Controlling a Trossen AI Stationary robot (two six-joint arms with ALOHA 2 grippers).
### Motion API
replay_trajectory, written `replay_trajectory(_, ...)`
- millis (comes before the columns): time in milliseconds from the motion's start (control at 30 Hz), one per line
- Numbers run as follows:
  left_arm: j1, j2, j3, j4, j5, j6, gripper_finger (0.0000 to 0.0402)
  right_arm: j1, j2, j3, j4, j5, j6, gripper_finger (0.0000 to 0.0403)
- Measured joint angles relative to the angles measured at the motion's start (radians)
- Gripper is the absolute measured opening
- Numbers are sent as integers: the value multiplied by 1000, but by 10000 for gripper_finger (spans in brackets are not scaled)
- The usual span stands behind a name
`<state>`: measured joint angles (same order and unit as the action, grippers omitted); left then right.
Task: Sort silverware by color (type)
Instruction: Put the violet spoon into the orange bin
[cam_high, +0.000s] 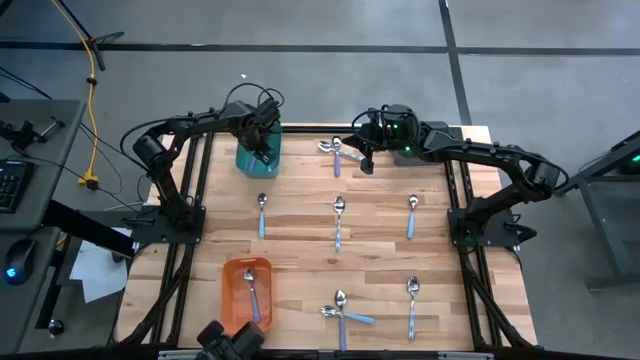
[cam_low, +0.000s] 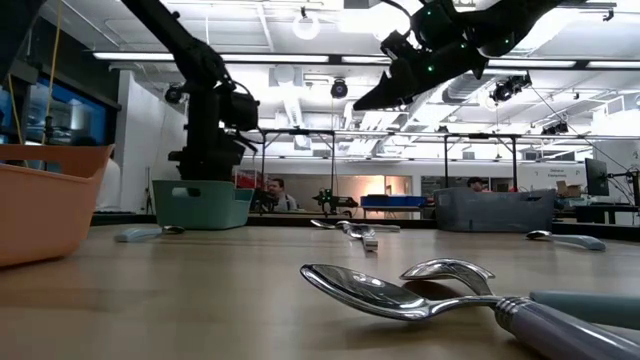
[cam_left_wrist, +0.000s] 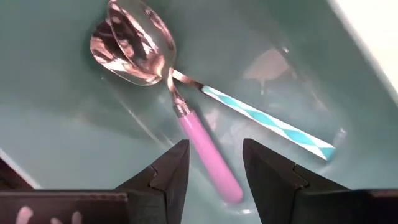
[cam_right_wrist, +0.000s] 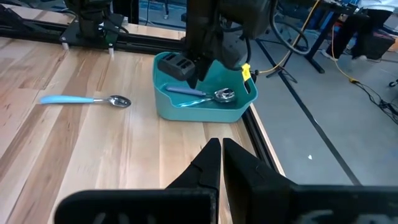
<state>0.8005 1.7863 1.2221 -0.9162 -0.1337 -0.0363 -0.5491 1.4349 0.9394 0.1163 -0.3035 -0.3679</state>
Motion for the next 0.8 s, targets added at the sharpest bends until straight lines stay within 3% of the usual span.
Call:
replay_trajectory(433, -15, 76, 3, -24, 2, 38, 142, 0, 0, -8, 0, -31, -22, 0)
replay_trajectory(800, -8, 194, 115, -89, -21, 58, 142, 0, 0, -33, 20, -47, -34, 0)
